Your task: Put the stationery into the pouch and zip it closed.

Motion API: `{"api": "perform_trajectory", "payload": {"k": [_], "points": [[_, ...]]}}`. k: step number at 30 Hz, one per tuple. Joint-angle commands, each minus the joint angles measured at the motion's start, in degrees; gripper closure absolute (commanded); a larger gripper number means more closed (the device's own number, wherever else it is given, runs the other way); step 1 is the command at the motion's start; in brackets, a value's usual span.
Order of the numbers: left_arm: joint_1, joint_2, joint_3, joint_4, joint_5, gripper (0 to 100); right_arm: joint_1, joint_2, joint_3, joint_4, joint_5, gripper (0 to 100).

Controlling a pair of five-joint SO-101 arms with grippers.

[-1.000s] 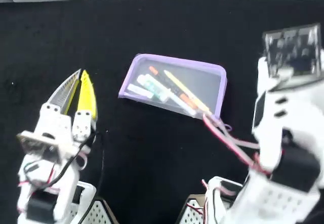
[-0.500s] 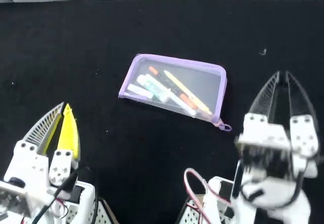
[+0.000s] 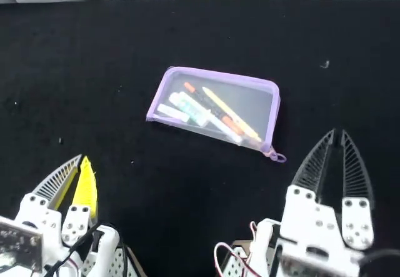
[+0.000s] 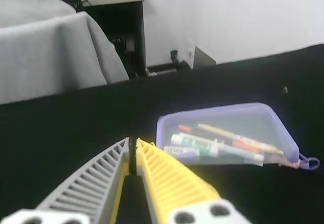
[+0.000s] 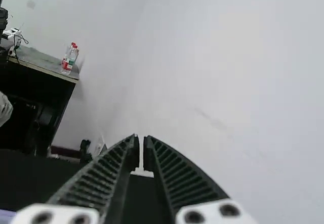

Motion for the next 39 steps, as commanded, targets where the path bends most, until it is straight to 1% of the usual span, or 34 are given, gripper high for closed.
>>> {"api": "perform_trajectory", "payload": {"k": [1, 5, 9, 11, 14, 16, 19, 21, 27, 31, 33, 37, 39], "points": [[-0.3, 0.3, -1.6, 2.5, 0.2, 97, 0.4, -5.3, 3.2, 1.5, -2.2, 98.6], [-0.3, 0.3, -1.4, 4.3, 0.2, 97, 0.4, -4.6, 5.6, 4.8, -5.4, 98.6], [-0.2, 0.3, 4.2, 3.4, -0.3, 97, -0.4, -4.8, 9.4, 4.6, -11.1, 98.6], [-0.1, 0.3, 7.3, 1.4, -2.9, 97, -4.0, -4.8, 11.6, 4.5, -11.9, 98.6], [-0.1, 0.3, 11.2, -0.6, -7.4, 97, -11.9, -4.7, 14.8, 4.5, -10.8, 98.6], [-0.1, 0.3, 13.2, -2.1, -8.5, 97, -16.8, -4.9, 17.1, 4.5, -9.0, 98.6], [-0.1, 0.3, 15.6, -3.9, -8.7, 97, -20.8, -5.2, 21.0, 4.5, -8.4, 98.6], [-0.1, 0.3, 17.8, -5.7, -8.7, 97, -21.4, -5.2, 24.4, 4.3, -8.6, 98.6], [-0.1, 0.3, 25.3, -10.1, -8.7, 97, -21.5, -5.2, 39.1, -1.9, -8.7, 98.6], [-0.2, 0.3, 33.6, -12.6, -8.6, 97, -21.5, -5.2, 45.5, -4.0, -8.8, 98.6], [-2.7, 0.3, 36.8, -12.7, -8.6, 97, -21.5, -5.2, 47.3, -3.3, -10.0, 98.6], [-13.3, 0.3, 38.4, -14.9, -8.5, 97, -21.4, -5.2, 49.6, 0.3, -15.0, 98.6], [-16.0, 0.3, 41.9, -15.8, -8.5, 97, -21.4, -5.2, 50.9, 0.4, -15.6, 98.6]]}}
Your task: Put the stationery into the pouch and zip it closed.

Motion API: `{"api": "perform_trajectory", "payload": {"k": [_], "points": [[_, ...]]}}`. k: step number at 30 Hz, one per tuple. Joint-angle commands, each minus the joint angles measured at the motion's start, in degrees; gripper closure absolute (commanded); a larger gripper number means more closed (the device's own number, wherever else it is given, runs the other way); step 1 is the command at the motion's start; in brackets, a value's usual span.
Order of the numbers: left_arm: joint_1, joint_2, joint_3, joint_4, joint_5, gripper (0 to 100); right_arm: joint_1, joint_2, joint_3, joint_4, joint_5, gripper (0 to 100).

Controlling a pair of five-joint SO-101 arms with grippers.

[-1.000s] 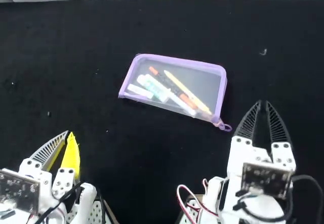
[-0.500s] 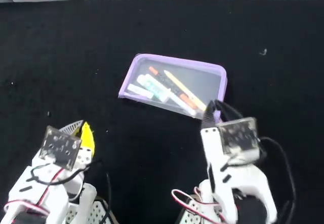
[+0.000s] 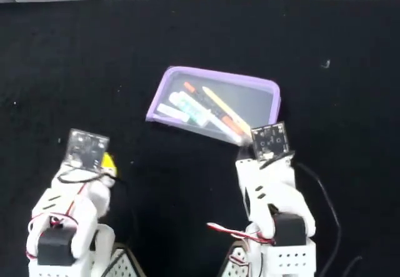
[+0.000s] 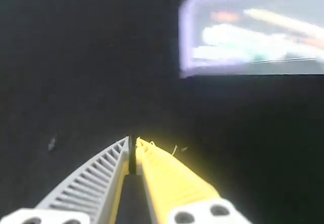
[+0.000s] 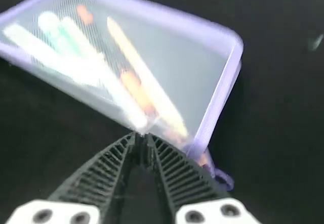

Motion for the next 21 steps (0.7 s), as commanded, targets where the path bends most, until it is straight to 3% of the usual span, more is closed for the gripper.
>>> {"api": "perform_trajectory", "payload": {"k": [1, 9, 21], "points": [[-4.4, 0.1, 4.6, -2.5, -0.6, 97, -0.6, -5.1, 1.2, 0.4, -1.5, 98.6], [-4.4, 0.2, 20.5, -4.0, -0.6, 97, -0.6, -5.1, 6.5, 0.5, -1.5, 98.6], [-4.2, 0.4, 25.1, -5.3, -0.6, 97, -0.6, -5.1, 7.4, 6.3, -1.5, 98.6]]}}
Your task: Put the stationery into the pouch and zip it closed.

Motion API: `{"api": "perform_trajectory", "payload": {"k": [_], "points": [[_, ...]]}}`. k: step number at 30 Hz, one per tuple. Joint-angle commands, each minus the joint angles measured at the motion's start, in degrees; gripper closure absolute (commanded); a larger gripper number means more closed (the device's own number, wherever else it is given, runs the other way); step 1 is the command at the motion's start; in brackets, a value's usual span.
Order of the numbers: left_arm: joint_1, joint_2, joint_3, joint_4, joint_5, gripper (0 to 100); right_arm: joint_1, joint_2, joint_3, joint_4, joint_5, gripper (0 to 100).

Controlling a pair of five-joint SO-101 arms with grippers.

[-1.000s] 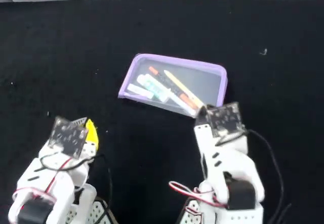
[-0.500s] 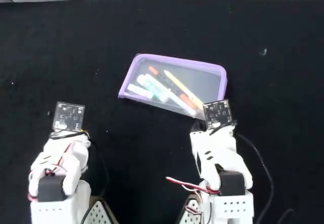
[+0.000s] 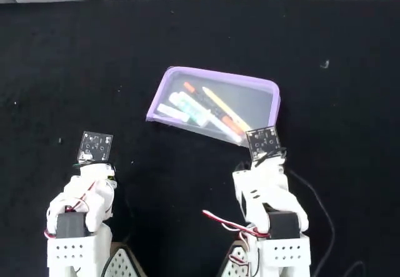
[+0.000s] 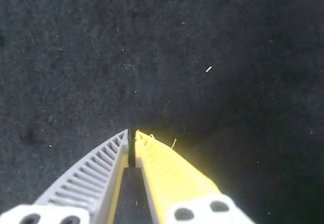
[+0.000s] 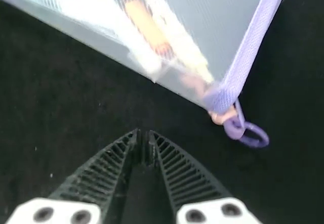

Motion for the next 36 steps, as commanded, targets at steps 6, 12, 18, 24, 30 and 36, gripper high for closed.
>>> {"api": "perform_trajectory", "payload": {"k": [6, 12, 18, 24, 30, 36], "points": [[-0.5, -0.1, 1.7, -0.7, -0.7, 97, -0.4, -5.1, 0.0, 4.9, -0.4, 98.6], [-0.4, 0.0, 1.7, -0.7, -0.7, 97, -0.4, -5.1, 0.0, 7.2, -0.4, 98.6], [-0.4, 0.0, 1.7, -0.7, -0.7, 97, -0.4, -5.1, 0.0, 7.2, -0.4, 98.6], [-0.4, 0.0, 1.7, -0.7, -0.7, 97, -0.4, -5.1, 0.0, 7.2, -0.4, 98.6], [-0.4, 0.0, 1.7, -0.7, -0.7, 97, -0.4, -5.1, 0.0, 7.2, -0.4, 98.6], [-0.4, 0.0, 1.7, -0.7, -0.7, 97, -0.6, -5.1, 0.0, 7.2, -0.4, 98.6]]}}
